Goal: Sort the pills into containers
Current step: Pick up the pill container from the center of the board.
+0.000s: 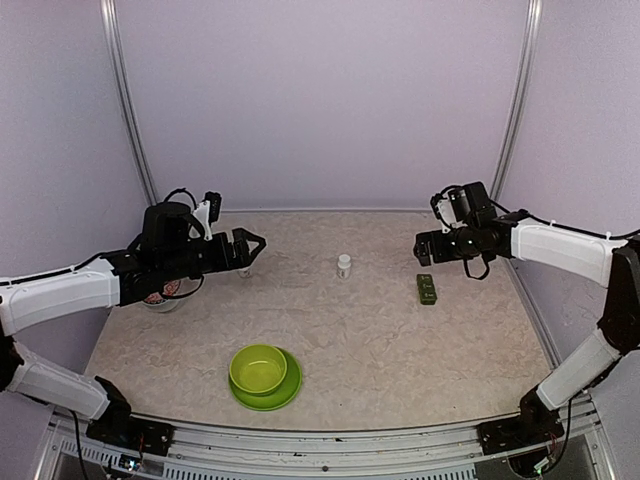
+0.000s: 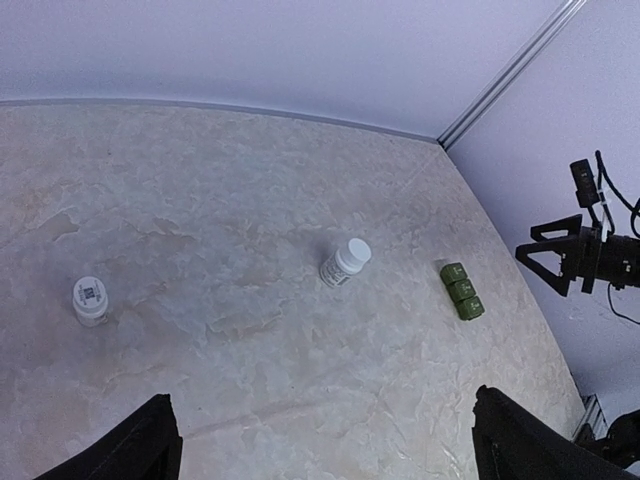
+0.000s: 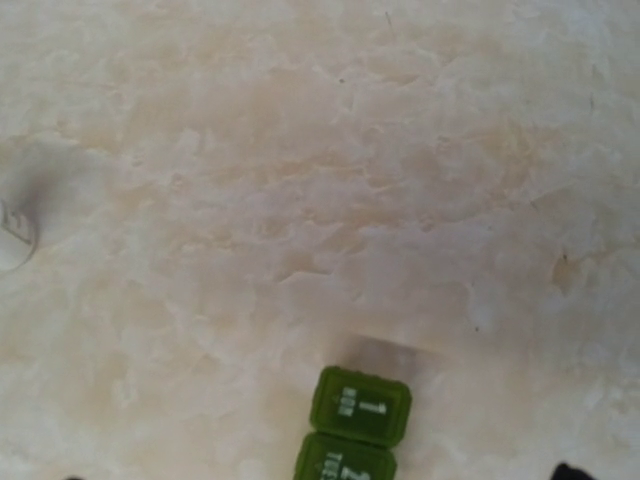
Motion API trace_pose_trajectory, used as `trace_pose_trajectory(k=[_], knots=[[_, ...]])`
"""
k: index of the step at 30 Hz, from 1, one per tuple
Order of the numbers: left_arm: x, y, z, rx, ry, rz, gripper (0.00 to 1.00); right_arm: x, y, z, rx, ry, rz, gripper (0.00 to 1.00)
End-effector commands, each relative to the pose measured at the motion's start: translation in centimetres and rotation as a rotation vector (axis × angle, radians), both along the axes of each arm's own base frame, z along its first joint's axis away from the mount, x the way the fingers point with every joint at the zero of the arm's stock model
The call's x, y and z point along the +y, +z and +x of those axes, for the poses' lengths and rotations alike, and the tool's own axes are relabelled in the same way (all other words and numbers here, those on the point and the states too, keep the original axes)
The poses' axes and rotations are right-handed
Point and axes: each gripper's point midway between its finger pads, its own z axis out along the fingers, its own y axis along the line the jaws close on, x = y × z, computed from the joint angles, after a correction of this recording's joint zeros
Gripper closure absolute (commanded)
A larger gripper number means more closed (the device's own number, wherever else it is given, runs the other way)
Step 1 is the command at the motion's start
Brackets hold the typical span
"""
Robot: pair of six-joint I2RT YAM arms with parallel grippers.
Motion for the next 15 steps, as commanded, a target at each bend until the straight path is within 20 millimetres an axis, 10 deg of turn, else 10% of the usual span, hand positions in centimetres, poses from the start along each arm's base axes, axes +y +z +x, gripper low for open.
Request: trace_pose_trajectory(k=[1, 15], knots=[[0.1, 0.5, -0.7, -0.032, -0.002, -0.001, 0.01, 0.4, -0.4, 0.7, 0.004, -0.005, -0.098, 0.00], [-2.4, 0.3, -0.8, -0.032, -0.082, 0.000, 0.01, 1.2, -3.4, 1.0, 0.052, -0.067, -0.148, 0.00]])
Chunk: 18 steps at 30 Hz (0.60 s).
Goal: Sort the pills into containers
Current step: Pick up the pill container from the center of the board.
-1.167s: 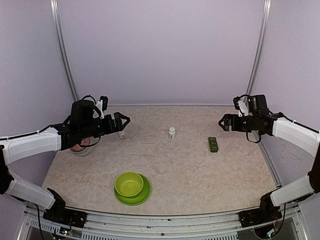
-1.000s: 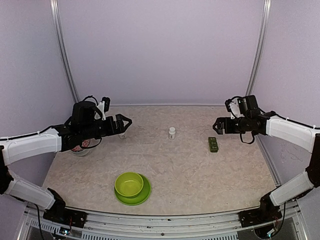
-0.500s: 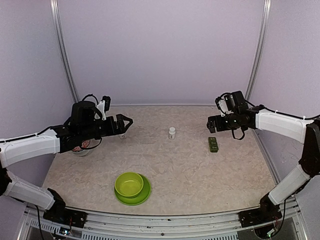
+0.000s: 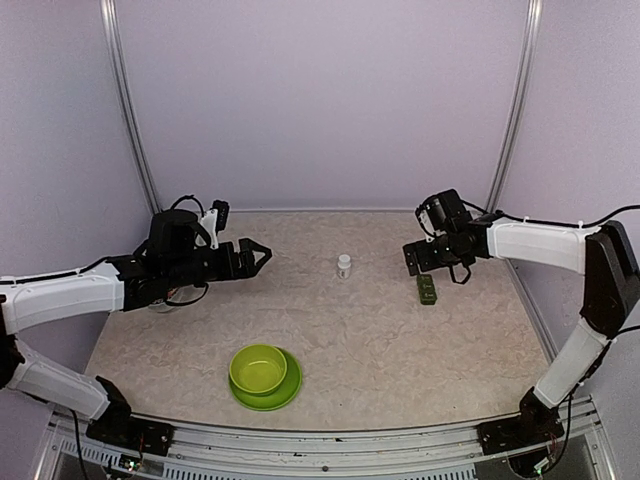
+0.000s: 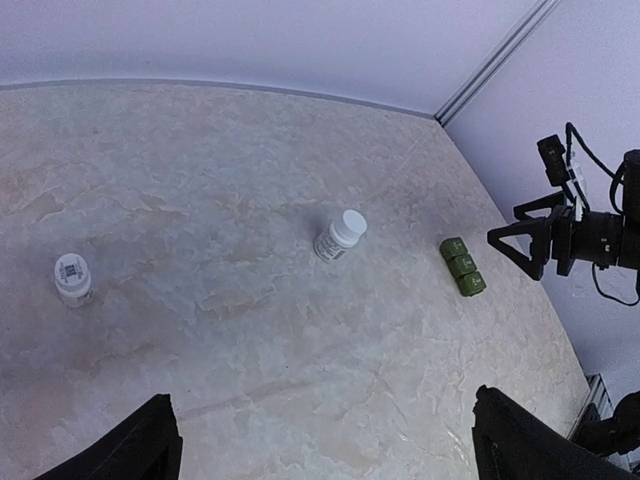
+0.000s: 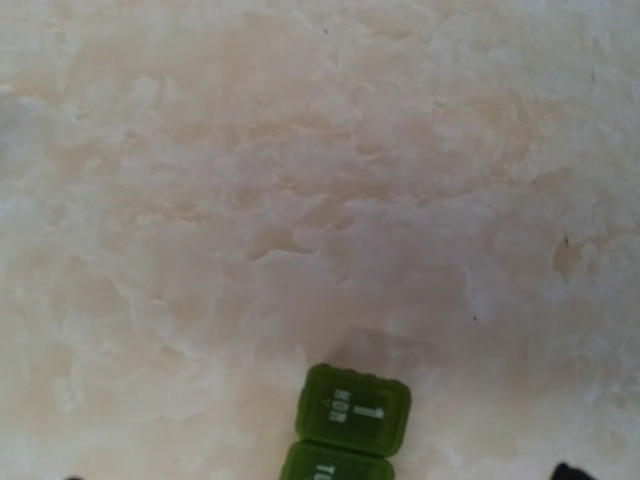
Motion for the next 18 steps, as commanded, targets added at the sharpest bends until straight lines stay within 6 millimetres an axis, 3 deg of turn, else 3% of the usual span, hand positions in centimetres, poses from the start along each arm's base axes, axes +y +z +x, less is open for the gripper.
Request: trace_pose_trajectory(k=[1, 11, 18], knots=[[-1.6, 1.4, 0.2, -0.043, -0.058, -0.016, 0.01, 0.0, -0.5, 0.0, 0.008, -0.043, -0.004, 0.00], [-1.8, 0.2, -0.8, -0.037, -0.086, -0.032, 0.01, -0.1, -3.6, -0.8, 0.066, -0.066, 0.007, 0.00], [-1.0, 0.7, -1.7, -0.060, -0.079, -0.050, 0.01, -0.3, -5.5, -1.5, 0.090, -0.073, 0.011, 0.02]])
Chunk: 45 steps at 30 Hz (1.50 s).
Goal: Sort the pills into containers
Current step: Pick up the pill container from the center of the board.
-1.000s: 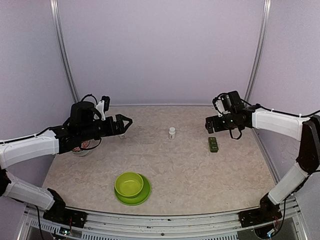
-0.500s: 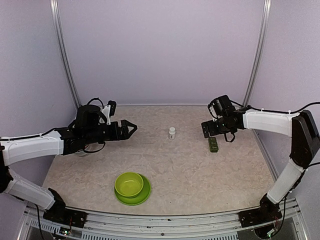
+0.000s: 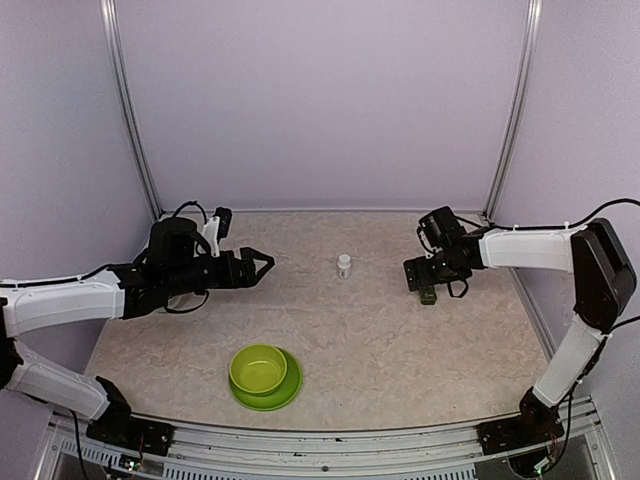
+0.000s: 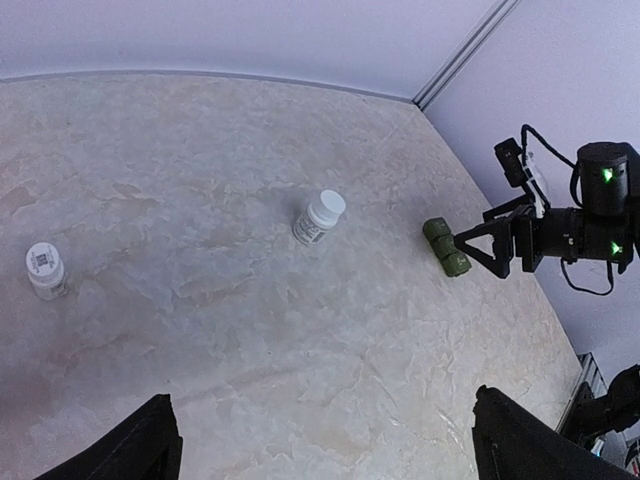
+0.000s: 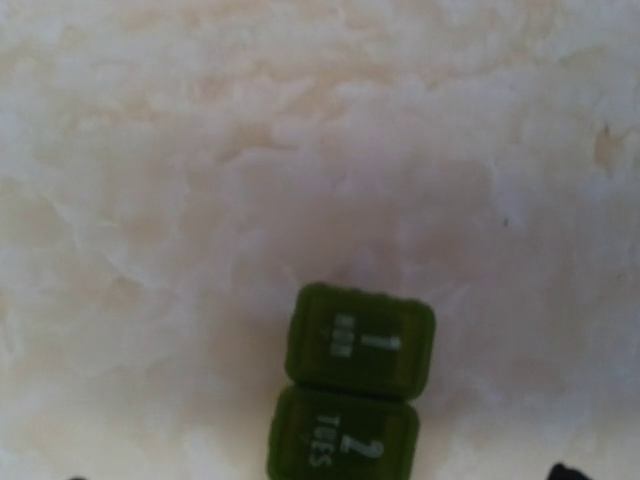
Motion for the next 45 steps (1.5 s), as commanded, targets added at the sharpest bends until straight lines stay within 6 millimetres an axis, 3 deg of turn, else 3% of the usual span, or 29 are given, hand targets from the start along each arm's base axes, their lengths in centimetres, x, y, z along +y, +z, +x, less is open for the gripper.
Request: trace_pose_trajectory(k=[1, 9, 16, 23, 33, 39, 45], knots=[[0.1, 1.7, -0.7, -0.056, -0.011, -0.042, 0.01, 0.4, -1.3, -0.2, 0.006, -0.004, 0.010, 0.02], [0.0, 1.8, -1.2, -0.057, -0.032, -0.046, 0.01, 0.9, -2.2, 0.0, 0.015, -0.005, 0.038, 0.05], [-0.4, 1.6, -1.0, -0.050, -0.037, -0.063, 0.01, 1.2, -0.3, 1.5, -0.020, -0.004, 0.017, 0.06], [-0.1, 1.2, -1.2, -0.044, -0.029, -0.059, 0.01, -0.3, -3.6, -0.1, 0.044, -0.048, -0.034, 0.06], [-0.6, 1.1, -1.1, -0.035, -0.043, -0.072, 0.01, -1.0, -5.7, -0.7, 0.067, -0.069, -0.022, 0.12], [-0.5, 0.8, -1.1, -0.030, -0.039, -0.067, 0.01, -2.0, -5.7, 0.1, 0.048, -0.114, 0.015, 0.17], [-0.6, 0.5, -0.9, -0.024, -0.034, -0.065, 0.01, -1.7, -5.6, 1.4, 0.049, -0.111, 0.014, 0.22]])
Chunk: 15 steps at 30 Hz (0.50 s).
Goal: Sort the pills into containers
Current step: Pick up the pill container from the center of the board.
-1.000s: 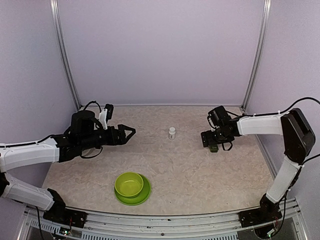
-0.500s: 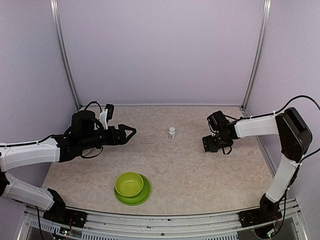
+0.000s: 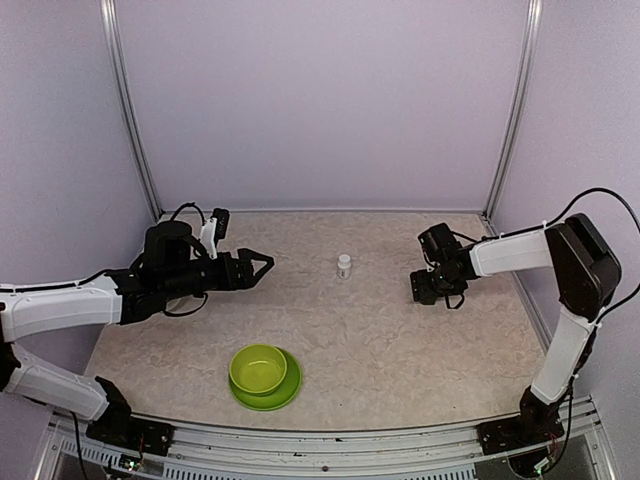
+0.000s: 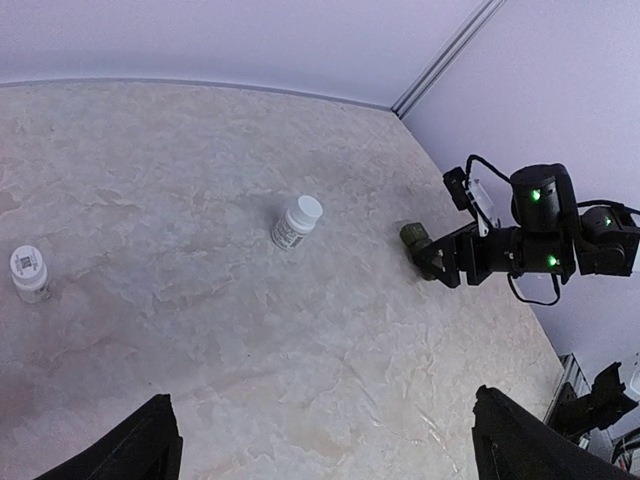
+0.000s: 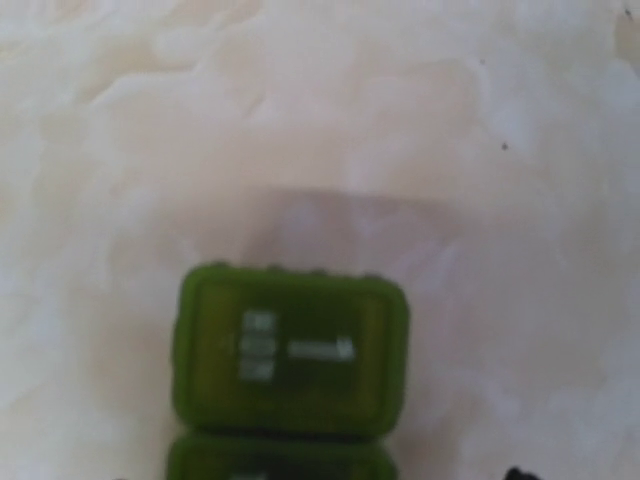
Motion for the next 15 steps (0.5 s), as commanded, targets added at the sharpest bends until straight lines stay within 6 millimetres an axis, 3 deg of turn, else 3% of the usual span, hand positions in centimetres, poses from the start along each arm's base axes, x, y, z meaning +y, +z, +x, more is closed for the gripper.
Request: trace_pose_trajectory(k=[1, 15], knots=[[-0.49, -0.09, 0.03, -0.002, -0.010, -0.011, 0.01, 0.38, -0.25, 1.32, -0.006, -0.009, 0.010, 0.23], [-0.71, -0.85, 0.35, 0.008, -0.009, -0.002, 0.01, 0.04, 0.18, 1.85, -0.017, -0.021, -0.085, 0.38]])
